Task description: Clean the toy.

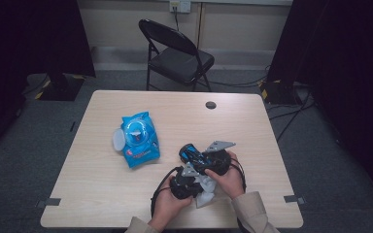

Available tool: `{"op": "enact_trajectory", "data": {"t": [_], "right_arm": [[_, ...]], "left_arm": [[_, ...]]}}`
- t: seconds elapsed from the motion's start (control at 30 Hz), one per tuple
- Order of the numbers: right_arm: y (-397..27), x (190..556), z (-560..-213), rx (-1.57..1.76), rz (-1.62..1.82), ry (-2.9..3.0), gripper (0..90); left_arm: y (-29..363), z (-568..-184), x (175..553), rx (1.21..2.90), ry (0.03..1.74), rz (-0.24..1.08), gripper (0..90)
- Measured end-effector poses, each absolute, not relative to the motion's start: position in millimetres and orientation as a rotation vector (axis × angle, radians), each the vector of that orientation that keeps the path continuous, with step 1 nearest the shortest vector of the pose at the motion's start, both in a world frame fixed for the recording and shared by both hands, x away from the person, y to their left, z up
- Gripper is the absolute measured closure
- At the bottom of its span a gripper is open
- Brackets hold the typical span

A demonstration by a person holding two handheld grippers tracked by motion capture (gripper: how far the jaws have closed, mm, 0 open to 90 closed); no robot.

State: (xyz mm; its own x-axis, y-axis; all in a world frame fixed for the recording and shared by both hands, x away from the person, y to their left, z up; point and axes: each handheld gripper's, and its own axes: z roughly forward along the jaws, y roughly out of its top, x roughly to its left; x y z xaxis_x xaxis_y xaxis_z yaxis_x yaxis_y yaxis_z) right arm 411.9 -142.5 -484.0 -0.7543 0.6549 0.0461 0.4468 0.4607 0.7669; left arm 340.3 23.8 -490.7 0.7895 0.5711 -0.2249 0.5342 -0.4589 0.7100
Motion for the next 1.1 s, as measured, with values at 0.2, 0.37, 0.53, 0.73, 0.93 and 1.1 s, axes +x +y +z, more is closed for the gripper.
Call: {"op": "enact_trajectory", "data": {"t": [0.2,0.37,0.53,0.73,0.93,1.1], "right_arm": [[-170.5,401.5,-478.4,1.003,1.273,2.419,38.5],[-190.9,394.5,-469.1,1.033,1.286,2.358,40.2],[-211.4,383.7,-458.0,1.056,1.301,2.300,41.9],[-228.9,370.0,-452.0,1.085,1.305,2.252,41.9],[-247.8,360.7,-448.7,1.130,1.331,2.198,41.9],[-252.2,357.7,-448.6,1.126,1.342,2.196,42.3]], "left_arm": [[17.8,-490.6,341.5,2.144,0.805,0.034,82.6],[7.6,-488.5,342.6,2.153,0.780,0.036,82.6],[-7.3,-485.7,346.6,2.171,0.753,0.040,82.5],[-29.7,-483.2,352.4,2.191,0.716,0.030,82.3],[-44.5,-488.8,358.7,2.211,0.709,0.013,81.9],[-45.5,-486.9,361.0,2.187,0.692,0.029,69.3]]}}
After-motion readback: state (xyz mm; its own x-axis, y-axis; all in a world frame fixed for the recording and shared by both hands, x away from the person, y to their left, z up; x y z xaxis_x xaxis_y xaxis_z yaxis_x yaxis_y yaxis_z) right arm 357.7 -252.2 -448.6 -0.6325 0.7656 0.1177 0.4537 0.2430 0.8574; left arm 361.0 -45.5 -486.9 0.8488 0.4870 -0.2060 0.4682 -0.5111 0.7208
